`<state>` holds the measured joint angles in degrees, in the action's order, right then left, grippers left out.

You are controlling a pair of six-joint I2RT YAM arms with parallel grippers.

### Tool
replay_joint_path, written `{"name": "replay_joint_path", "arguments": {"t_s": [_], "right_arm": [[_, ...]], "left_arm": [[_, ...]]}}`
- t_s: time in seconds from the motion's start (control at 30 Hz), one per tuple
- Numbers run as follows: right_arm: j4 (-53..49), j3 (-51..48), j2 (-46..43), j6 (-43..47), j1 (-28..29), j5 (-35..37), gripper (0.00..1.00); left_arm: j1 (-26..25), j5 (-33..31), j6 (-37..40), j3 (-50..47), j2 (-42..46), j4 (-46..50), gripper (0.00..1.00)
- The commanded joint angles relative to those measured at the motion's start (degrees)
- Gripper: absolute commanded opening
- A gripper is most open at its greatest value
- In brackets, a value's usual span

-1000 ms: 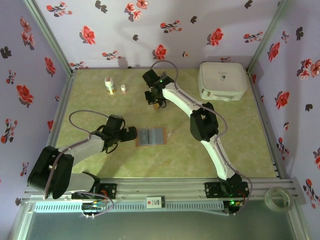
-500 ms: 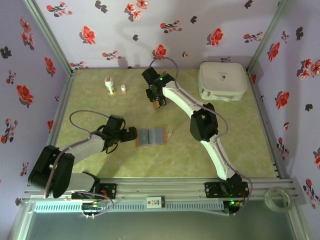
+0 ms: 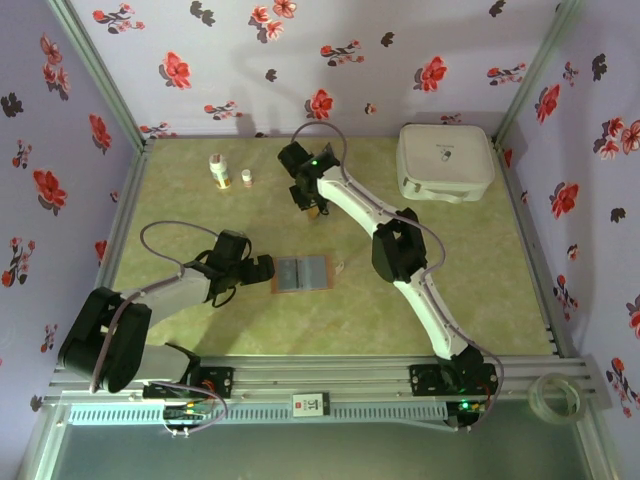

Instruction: Put the credit cards into the card holder

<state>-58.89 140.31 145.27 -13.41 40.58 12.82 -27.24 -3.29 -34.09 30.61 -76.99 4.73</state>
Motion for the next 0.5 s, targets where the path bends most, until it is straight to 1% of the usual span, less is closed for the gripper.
{"name": "replay_joint_path", "arguments": {"t_s": [0.0, 0.3, 0.47], "right_arm": [[-2.1, 2.1, 2.2, 1.5, 0.4, 1.7, 0.37], [-2.6, 3.1, 3.5, 2.2, 0.9, 0.5, 0.36], [-2.9, 3.3, 3.8, 2.3, 1.2, 0.0, 0.35]], "left_arm": [[0.6, 0.8, 0.5, 1.2, -0.8, -0.3, 1.00], [0.7, 0.8, 0.4, 1.1, -1.5, -0.9, 1.00], [0.7, 0.9, 0.3, 1.0, -1.7, -1.2, 1.00]]}}
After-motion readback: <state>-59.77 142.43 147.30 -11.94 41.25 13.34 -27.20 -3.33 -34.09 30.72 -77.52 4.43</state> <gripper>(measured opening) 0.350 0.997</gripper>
